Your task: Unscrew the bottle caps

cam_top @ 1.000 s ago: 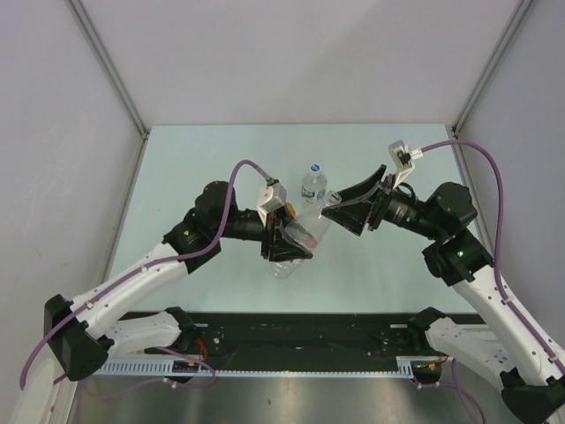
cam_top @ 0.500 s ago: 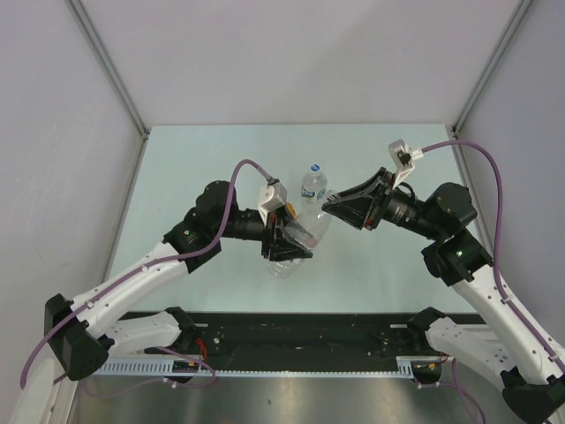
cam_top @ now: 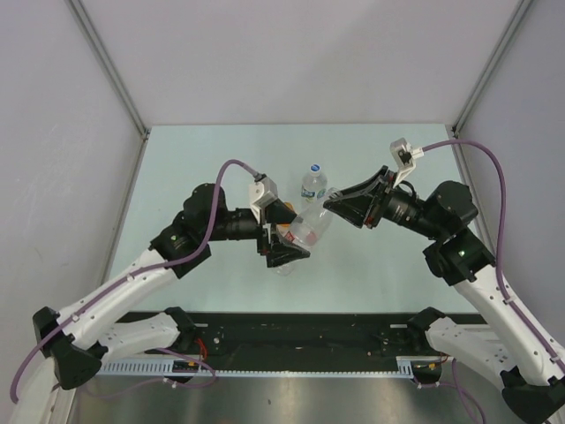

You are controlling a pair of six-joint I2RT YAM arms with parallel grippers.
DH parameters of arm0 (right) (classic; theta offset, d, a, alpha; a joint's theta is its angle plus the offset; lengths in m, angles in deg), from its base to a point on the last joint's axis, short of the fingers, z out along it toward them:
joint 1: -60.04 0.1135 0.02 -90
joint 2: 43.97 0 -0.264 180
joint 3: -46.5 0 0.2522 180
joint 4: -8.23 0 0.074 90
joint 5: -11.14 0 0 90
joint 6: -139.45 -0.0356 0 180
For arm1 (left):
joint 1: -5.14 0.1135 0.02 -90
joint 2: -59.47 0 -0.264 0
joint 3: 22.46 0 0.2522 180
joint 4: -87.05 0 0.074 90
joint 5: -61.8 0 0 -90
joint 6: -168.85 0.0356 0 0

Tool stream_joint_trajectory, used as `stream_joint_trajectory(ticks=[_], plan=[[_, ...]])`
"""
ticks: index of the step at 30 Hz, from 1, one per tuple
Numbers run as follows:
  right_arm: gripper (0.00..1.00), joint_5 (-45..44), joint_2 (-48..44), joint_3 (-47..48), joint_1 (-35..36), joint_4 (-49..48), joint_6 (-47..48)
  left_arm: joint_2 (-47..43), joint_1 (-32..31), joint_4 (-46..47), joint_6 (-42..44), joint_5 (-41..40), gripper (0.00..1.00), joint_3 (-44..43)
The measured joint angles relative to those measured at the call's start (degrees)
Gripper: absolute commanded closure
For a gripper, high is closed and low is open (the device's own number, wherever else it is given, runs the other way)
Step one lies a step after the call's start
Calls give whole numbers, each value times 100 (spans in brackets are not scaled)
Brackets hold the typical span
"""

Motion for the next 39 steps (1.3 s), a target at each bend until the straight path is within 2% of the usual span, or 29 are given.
stream_joint_trajectory(ticks=[4,8,14,19,24,31,39], plan=[[100,-308,13,420,-173,627,310,-431,2,-267,116,-656,0,-26],[100,-979,42,1080,-361,1283,743,-1320,0,-422,286,-1598,0,-13],[100,-3099,129,1429,-350,1821,1189,-2461,0,-83,302,-2559,0,256],[100,-5200,614,1432,-358,1967,1388,-2194,0,-240,269,-3298,0,258],[100,-6470,1558,1427,-608,1499,1797,-1759,0,-640,240,-3880,0,258],[100,-7034,2883,1443,-1423,702,2179,-1473,0,-1010,179,-4363,0,302],[100,-6649,3639,1460,-1943,389,2057,-1394,0,-1158,94,-4516,0,442]])
